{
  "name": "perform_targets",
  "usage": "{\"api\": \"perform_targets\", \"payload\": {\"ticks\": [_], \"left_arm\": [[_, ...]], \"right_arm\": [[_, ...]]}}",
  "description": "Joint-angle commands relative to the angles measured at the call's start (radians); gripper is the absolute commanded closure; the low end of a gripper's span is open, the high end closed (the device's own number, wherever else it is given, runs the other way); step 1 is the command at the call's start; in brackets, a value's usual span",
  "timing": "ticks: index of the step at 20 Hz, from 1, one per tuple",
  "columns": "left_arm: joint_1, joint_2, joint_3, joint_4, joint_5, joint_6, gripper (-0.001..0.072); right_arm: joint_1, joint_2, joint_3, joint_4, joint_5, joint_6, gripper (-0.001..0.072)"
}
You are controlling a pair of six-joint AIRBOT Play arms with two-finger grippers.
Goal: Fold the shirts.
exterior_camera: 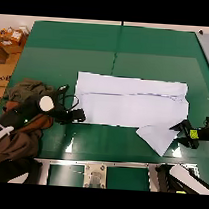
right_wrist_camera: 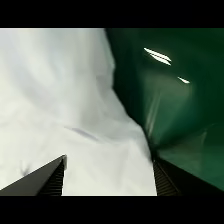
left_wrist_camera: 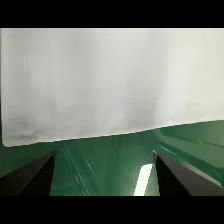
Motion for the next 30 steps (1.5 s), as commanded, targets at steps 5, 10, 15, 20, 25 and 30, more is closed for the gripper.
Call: {"api": "perform_targets", "payload": {"ticks": [5,10,15,20,25,30], "left_arm": [[-0.029,-0.027,-0.145,-0.188,0.379,-0.085,0.0012],[-0.029,-0.095,-0.143,-0.280,0.449,0.033,0.0676],[-0.026,-0.091,-0.119,-0.279,0.410,0.144,0.0681],[-0.026,-0.091,-0.119,-0.276,0.365,0.188,0.0681],[-0.018,-0.091,-0.102,-0.212,0.247,0.228,0.0682],[0.058,-0.091,0.052,0.116,-0.134,0.169,0.0683]], "right_arm": [[0.014,-0.061,-0.020,0.040,-0.050,-0.027,0.0109],[0.037,-0.061,-0.019,0.040,0.036,-0.027,0.0108],[0.041,-0.061,-0.019,0.034,0.114,-0.059,0.0315],[0.041,-0.061,-0.010,-0.029,0.172,-0.074,0.0676],[0.041,-0.046,0.063,-0.033,0.211,-0.075,0.0693],[0.041,0.034,0.126,-0.248,0.301,0.041,0.0693]]}}
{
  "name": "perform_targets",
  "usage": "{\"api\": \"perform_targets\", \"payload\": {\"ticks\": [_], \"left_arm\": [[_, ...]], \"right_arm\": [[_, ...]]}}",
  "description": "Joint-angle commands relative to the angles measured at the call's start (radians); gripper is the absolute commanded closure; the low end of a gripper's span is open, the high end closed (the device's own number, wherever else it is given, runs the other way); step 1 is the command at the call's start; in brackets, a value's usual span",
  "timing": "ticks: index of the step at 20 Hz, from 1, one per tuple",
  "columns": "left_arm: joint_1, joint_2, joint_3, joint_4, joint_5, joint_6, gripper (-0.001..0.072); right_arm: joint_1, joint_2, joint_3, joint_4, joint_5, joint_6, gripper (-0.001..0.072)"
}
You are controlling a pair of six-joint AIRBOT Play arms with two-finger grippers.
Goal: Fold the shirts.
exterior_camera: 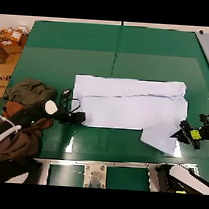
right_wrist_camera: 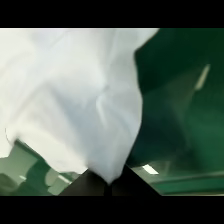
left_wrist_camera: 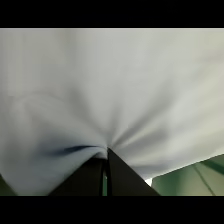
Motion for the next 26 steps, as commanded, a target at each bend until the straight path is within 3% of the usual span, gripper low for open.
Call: {"api": "perform_targets", "payload": {"ticks": [1,5,10,14,20,24,25,26], "left_arm": [[0.036,0.001,0.105,0.243,-0.261,-0.044,0.0683],[0.036,0.001,0.239,0.289,-0.365,-0.008,0.0682],[0.037,-0.007,0.408,0.312,-0.358,0.013,0.0683],[0.036,-0.084,0.515,0.318,-0.269,0.013,0.0683],[0.043,-0.376,0.735,0.315,-0.171,0.024,0.0681],[0.046,-0.477,0.789,0.301,0.026,0.040,0.0679],[0.055,-0.473,0.791,0.298,0.058,0.037,0.0511],[0.072,-0.472,0.809,0.303,0.055,0.037,0.0075]], "right_arm": [[0.000,0.042,0.026,-0.151,0.059,0.087,0.0693],[0.001,0.047,0.101,-0.018,0.077,0.057,0.0693],[0.035,0.045,0.275,0.139,0.099,0.035,0.0693],[0.109,-0.021,0.378,0.185,0.004,0.035,0.0693],[0.202,-0.244,0.442,0.198,-0.200,0.030,0.0692],[0.225,-0.371,0.453,0.289,-0.377,-0.058,0.0689],[0.222,-0.385,0.476,0.287,-0.388,-0.071,0.0632],[0.208,-0.390,0.516,0.287,-0.369,-0.102,0.0489]]}}
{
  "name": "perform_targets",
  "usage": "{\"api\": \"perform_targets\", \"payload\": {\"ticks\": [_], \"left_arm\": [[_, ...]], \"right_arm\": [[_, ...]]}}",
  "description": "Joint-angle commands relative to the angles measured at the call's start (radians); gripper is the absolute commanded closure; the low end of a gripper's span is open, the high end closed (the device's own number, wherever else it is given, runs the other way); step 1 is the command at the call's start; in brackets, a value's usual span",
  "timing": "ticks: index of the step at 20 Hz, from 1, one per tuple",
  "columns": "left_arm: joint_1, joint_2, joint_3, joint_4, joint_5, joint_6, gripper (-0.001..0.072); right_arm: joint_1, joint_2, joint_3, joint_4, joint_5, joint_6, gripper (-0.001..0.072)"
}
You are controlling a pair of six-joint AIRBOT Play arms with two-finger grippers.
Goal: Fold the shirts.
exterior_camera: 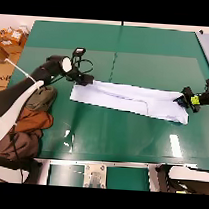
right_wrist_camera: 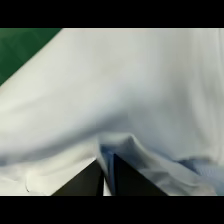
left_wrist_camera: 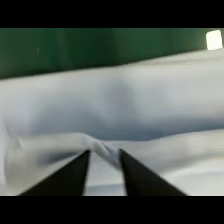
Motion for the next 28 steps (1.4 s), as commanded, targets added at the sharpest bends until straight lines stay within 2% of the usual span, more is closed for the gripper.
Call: {"api": "perform_targets", "payload": {"ticks": [1,2,3,4,6,9,15,20,26,28], "left_arm": [[0.045,-0.036,0.070,-0.003,0.065,-0.010,0.0018],[0.074,-0.036,0.105,-0.003,0.006,-0.009,0.0003],[0.104,-0.036,0.139,-0.003,-0.060,-0.009,0.0003],[0.136,-0.036,0.173,-0.004,-0.132,-0.009,0.0003],[0.183,-0.036,0.219,-0.007,-0.256,-0.008,0.0003],[0.203,-0.036,0.230,-0.007,-0.337,-0.004,0.0004],[0.199,-0.037,0.230,-0.064,-0.340,0.003,0.0003],[0.200,-0.037,0.230,-0.067,-0.334,0.011,0.0004],[0.200,-0.037,0.230,-0.067,-0.304,0.011,0.0004],[0.199,-0.037,0.230,-0.067,-0.305,0.011,0.0004]], "right_arm": [[-0.026,-0.055,0.097,0.034,-0.022,-0.109,0.0337],[-0.053,-0.055,0.143,0.026,0.034,-0.176,0.0212],[-0.084,-0.055,0.180,0.001,0.092,-0.246,0.0157],[-0.121,-0.055,0.207,-0.033,0.149,-0.297,0.0152],[-0.198,-0.055,0.209,-0.059,0.229,-0.364,0.0061],[-0.293,-0.062,0.130,-0.024,0.261,-0.496,0.0060],[-0.320,-0.248,0.091,0.098,0.264,-0.663,0.0059],[-0.314,-0.417,0.186,0.197,0.357,-0.675,0.0060],[-0.315,-0.433,0.276,0.200,0.417,-0.680,0.0060],[-0.321,-0.433,0.360,0.196,0.457,-0.629,0.0060]]}}
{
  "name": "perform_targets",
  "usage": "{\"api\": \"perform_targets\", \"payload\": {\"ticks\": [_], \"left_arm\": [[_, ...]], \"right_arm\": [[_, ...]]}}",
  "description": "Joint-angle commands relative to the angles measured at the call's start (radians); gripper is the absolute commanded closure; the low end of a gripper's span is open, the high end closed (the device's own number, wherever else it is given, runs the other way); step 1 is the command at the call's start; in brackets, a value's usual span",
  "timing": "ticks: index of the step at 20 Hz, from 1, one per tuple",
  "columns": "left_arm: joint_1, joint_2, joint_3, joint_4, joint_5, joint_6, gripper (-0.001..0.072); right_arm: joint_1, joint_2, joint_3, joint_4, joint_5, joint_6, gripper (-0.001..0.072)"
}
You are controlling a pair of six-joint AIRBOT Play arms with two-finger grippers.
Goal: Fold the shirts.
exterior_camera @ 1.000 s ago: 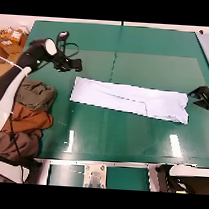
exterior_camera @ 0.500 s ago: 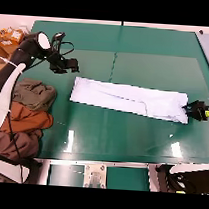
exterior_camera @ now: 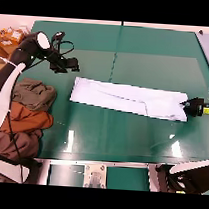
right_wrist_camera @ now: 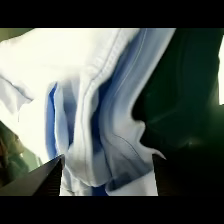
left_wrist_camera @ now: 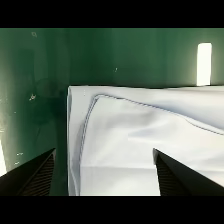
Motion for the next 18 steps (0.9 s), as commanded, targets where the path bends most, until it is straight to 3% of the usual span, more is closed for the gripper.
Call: {"api": "perform_targets", "payload": {"ticks": [1,5,6,13,18], "left_arm": [[0.001,-0.001,0.001,0.000,0.008,0.000,0.0004],[0.001,-0.001,0.001,-0.001,0.009,-0.001,0.0004],[0.000,-0.001,0.001,-0.001,0.009,-0.002,0.0004],[0.001,-0.001,0.001,-0.010,0.008,-0.008,0.0004],[0.001,-0.001,0.001,-0.013,0.008,-0.008,0.0004]], "right_arm": [[-0.015,-0.004,0.132,0.002,0.077,0.069,0.0060],[-0.027,-0.004,0.256,-0.019,0.130,0.101,0.0054],[-0.026,-0.005,0.255,-0.018,0.120,0.086,-0.0005],[0.017,-0.048,0.219,-0.015,0.027,0.017,-0.0008],[0.032,-0.107,0.216,-0.015,0.031,0.069,-0.0008]]}}
